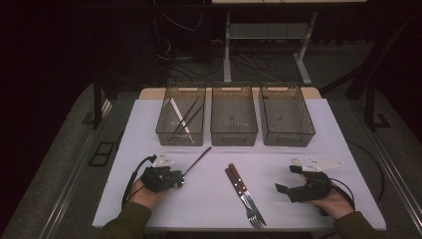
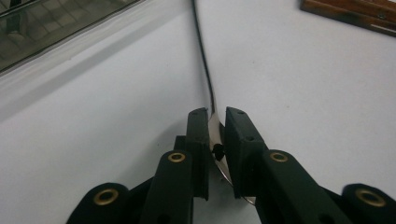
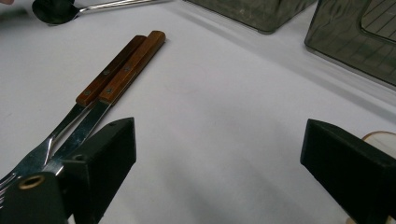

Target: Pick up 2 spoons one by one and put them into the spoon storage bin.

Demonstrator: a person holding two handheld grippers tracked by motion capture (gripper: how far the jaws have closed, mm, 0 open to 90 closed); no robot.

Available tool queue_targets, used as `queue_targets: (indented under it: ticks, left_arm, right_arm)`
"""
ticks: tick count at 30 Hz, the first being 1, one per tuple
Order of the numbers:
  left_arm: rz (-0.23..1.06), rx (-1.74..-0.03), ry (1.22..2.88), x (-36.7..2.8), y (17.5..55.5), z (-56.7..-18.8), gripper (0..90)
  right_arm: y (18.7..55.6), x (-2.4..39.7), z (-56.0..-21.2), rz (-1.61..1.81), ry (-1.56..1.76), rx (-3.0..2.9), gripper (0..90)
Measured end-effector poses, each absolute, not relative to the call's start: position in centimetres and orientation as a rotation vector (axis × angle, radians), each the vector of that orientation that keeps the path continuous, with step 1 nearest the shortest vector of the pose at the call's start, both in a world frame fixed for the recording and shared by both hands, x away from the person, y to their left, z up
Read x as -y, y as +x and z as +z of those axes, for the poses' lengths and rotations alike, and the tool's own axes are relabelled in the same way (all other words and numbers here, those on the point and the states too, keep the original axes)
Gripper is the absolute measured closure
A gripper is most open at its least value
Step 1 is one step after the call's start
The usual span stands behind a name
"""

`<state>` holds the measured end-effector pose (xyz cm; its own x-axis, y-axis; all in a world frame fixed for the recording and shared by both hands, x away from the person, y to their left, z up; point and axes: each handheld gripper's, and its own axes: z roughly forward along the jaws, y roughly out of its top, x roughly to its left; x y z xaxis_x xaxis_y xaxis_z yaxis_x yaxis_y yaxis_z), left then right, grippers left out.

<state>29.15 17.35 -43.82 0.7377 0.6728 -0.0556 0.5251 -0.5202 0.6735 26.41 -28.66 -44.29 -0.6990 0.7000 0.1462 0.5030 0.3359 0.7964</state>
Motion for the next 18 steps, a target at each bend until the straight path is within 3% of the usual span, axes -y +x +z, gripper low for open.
queue_targets:
  ticks: [5, 18]
  left_arm:
    - [0.252, -0.874, 2.229, -16.93, 29.05, -43.58, 86.1]
    - [0.221, -0.868, 2.202, -16.89, 29.14, -43.51, 86.9]
  right_arm:
    - [26.41, 28.67, -44.29, 1.293, 1.091, -2.377, 10.3]
    - [26.41, 28.66, -44.3, 1.294, 1.091, -2.377, 10.3]
